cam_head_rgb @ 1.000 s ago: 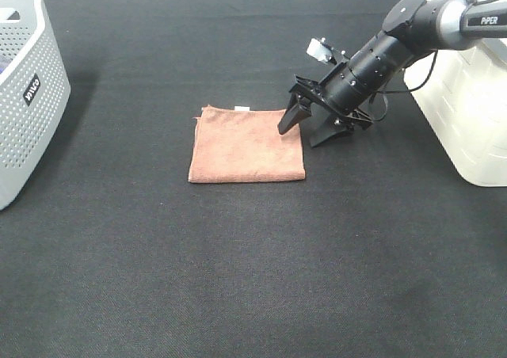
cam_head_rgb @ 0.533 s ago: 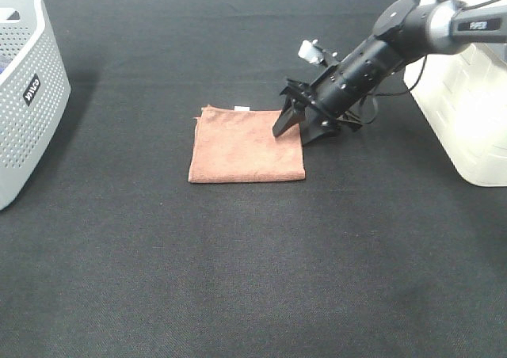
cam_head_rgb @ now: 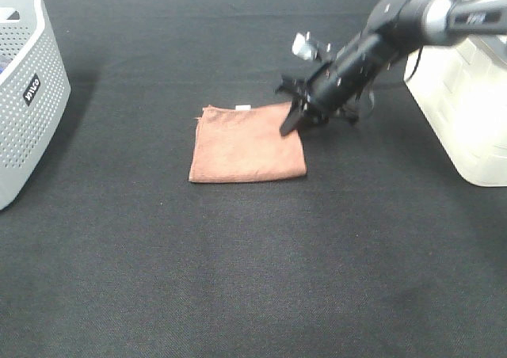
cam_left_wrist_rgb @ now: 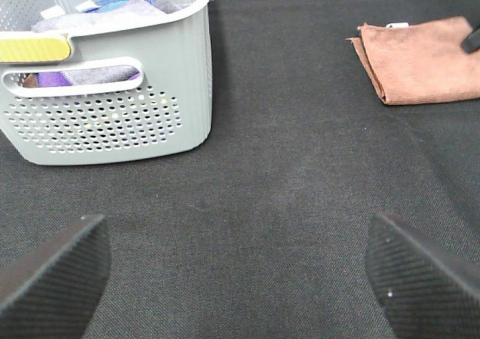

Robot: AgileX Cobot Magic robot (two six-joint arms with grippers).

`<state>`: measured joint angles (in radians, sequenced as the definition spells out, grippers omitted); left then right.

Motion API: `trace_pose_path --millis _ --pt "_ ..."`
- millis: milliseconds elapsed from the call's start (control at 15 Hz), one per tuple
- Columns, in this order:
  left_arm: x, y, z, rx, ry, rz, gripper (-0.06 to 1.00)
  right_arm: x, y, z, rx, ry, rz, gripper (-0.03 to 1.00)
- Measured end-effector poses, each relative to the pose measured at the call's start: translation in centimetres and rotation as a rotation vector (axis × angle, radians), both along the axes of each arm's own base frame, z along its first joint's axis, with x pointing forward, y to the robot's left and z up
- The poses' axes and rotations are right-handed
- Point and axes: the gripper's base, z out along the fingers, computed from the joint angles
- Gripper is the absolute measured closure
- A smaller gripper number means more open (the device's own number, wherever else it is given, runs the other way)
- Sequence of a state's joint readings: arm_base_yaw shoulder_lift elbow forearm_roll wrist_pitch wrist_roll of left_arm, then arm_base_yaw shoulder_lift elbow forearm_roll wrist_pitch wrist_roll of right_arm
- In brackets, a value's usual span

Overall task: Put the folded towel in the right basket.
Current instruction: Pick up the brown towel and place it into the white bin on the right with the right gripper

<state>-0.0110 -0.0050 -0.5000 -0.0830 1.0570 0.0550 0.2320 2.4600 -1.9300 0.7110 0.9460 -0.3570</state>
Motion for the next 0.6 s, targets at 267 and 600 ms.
trace_pose_path --millis 267,600 --pt "0.0 0.0 0.0 0.0 0.0 0.0 0.07 -0.4 -0.1 4.6 0.009 -0.065 0.028 0.95" --pt "0.0 0.0 0.0 0.0 0.0 0.0 0.07 -2.3 -0.7 13.3 -0.001 -0.208 0.078 0.95"
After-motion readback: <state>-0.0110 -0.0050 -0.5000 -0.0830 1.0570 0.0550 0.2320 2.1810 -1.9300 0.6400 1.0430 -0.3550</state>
